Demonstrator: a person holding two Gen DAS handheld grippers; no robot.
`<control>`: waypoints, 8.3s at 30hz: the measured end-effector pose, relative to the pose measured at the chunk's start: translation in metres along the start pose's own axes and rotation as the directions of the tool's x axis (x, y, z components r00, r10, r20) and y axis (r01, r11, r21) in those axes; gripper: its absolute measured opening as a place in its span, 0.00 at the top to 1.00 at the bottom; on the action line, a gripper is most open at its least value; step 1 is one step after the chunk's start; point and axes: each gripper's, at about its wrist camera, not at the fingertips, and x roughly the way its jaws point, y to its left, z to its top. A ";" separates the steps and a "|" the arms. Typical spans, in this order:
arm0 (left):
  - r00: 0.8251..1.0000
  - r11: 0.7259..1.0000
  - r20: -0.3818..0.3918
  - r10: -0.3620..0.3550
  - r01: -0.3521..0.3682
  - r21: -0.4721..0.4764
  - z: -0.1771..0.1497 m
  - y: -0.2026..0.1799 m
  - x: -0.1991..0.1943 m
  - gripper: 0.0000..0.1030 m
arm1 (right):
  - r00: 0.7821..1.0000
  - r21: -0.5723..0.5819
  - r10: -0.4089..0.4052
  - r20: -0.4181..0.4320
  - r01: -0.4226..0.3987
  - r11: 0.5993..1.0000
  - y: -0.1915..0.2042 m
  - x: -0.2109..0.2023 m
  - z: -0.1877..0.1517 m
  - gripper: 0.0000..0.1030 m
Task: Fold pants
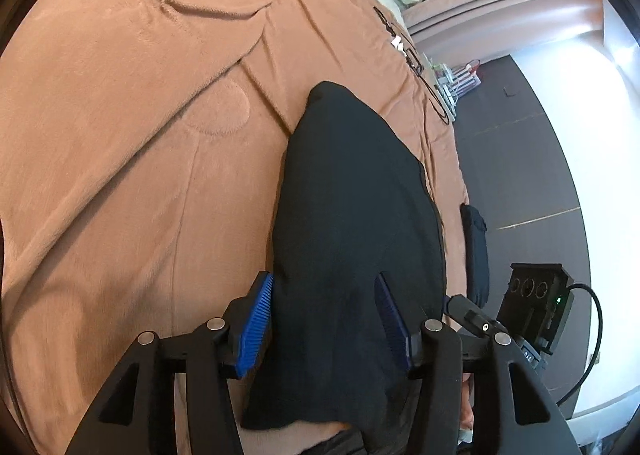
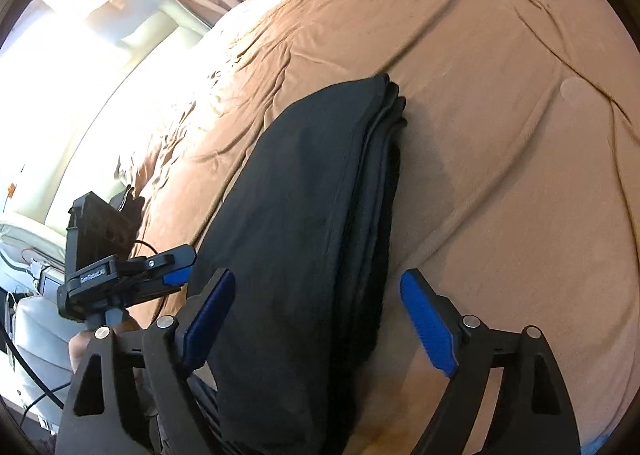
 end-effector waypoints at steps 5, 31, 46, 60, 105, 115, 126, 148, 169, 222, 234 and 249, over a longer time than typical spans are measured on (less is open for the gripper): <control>1.000 1.000 -0.001 -0.019 0.019 -0.023 0.016 0.010 0.005 0.47 | 1.000 0.009 -0.005 -0.027 0.005 1.000 -0.008 0.011 0.011 0.18; 0.996 0.999 -0.080 -0.041 0.039 -0.022 0.074 0.010 0.056 0.57 | 0.986 0.047 0.126 -0.105 -0.122 0.991 -0.047 0.055 0.045 0.18; 0.998 0.998 -0.051 -0.048 0.051 0.043 0.070 -0.009 0.043 0.92 | 0.997 -0.017 0.045 -0.069 -0.046 0.999 -0.011 0.045 0.051 0.79; 0.990 0.981 0.037 -0.139 0.133 0.144 0.048 -0.051 -0.012 0.93 | 0.997 -0.125 -0.001 0.083 0.011 0.992 0.045 -0.019 0.020 0.82; 0.956 0.843 0.013 -0.295 0.253 0.475 -0.035 -0.279 -0.028 0.93 | 0.908 -0.232 -0.044 0.417 0.154 0.960 0.057 -0.272 -0.115 0.83; 0.949 0.789 -0.063 -0.310 0.293 0.540 -0.055 -0.354 0.038 0.93 | 0.871 -0.203 -0.104 0.480 0.225 0.953 0.022 -0.331 -0.149 0.83; 0.931 0.723 -0.155 -0.331 0.356 0.592 -0.085 -0.444 0.131 0.93 | 0.820 -0.171 -0.194 0.539 0.332 0.928 -0.003 -0.392 -0.186 0.83; 0.894 0.701 -0.286 -0.345 0.448 0.555 -0.097 -0.515 0.302 0.93 | 0.780 -0.123 -0.396 0.484 0.508 0.852 -0.007 -0.396 -0.174 0.83; 0.935 0.837 -0.248 -0.253 0.340 0.428 -0.033 -0.466 0.436 0.82 | 0.786 -0.108 -0.527 0.323 0.584 0.805 -0.025 -0.318 -0.109 0.63; 0.993 0.715 -0.074 0.088 -0.011 0.699 -0.045 -0.446 0.257 0.01 | 0.631 0.291 -0.747 0.207 0.690 0.663 0.137 -0.383 -0.238 0.00; 0.998 0.609 0.050 0.045 -0.067 0.790 -0.078 -0.448 0.160 0.01 | 0.611 0.289 -0.738 0.288 0.679 0.675 0.211 -0.373 -0.292 0.00; 0.980 0.580 0.199 -0.030 -0.145 0.801 -0.111 -0.412 0.030 0.01 | 0.607 0.256 -0.697 0.383 0.655 0.711 0.299 -0.365 -0.356 0.00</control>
